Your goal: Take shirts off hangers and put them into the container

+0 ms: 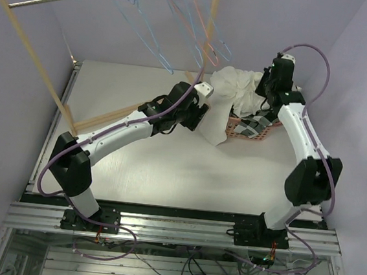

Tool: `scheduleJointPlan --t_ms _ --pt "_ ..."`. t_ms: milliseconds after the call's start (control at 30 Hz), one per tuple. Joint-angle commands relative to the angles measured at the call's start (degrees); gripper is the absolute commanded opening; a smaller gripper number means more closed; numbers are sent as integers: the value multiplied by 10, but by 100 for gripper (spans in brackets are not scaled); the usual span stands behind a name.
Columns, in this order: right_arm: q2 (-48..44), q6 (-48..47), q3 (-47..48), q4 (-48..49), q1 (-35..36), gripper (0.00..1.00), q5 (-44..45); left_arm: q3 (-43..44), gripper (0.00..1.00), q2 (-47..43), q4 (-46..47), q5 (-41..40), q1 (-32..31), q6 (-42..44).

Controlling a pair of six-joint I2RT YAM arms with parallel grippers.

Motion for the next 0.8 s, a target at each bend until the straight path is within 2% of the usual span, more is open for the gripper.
scheduleJointPlan --t_ms 0,100,167,367,500,767 --pt "97 29 37 -27 -38 0 -133 3 67 -31 3 -15 1 4" --pt "174 26 63 -97 -39 0 -180 3 67 -31 8 -12 1 3" --pt "200 27 35 -127 -38 0 -190 4 66 -30 8 -13 1 3" --pt "213 37 -122 -105 -40 0 -136 10 66 -14 1 -16 1 -2" --pt "267 44 -155 -114 -46 0 -108 21 66 0 -4 -2 1 -1" --pt "298 67 -189 -100 -67 0 -122 29 66 13 -18 2 1 6"
